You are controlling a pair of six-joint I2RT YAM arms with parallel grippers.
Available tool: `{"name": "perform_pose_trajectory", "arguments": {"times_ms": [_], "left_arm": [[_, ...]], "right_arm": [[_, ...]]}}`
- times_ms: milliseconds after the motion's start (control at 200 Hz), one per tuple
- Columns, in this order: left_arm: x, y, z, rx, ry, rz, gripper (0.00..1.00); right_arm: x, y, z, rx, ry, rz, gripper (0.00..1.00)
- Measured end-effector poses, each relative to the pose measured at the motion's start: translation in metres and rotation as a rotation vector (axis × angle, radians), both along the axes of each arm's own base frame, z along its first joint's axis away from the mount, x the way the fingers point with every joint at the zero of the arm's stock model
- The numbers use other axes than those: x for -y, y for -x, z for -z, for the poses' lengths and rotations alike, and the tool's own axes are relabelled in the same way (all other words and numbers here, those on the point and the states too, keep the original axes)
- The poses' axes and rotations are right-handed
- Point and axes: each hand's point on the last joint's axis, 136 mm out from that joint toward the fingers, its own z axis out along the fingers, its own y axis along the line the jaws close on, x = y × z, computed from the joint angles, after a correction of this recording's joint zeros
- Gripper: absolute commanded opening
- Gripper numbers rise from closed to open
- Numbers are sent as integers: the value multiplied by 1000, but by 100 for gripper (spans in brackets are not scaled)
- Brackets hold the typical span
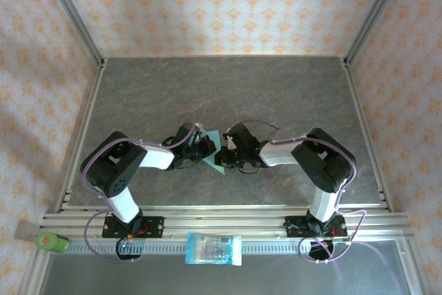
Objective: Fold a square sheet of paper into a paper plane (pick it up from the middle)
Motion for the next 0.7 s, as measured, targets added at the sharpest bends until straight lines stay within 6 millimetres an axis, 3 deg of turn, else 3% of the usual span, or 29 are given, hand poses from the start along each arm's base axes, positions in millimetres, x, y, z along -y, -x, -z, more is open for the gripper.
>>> {"name": "perform_pose_trajectory", "arguments": {"times_ms": [170,545,701], "left_arm": [[2,2,0,-1,1,8,3],[4,3,0,-4,8,6,3],[4,3,0,-4,8,6,3]], "right_arm": [[6,8,-1,10,-19,-6,0],[45,56,0,-42,-2,-41,0],[42,52,-23,-21,-44,-16,0]]}}
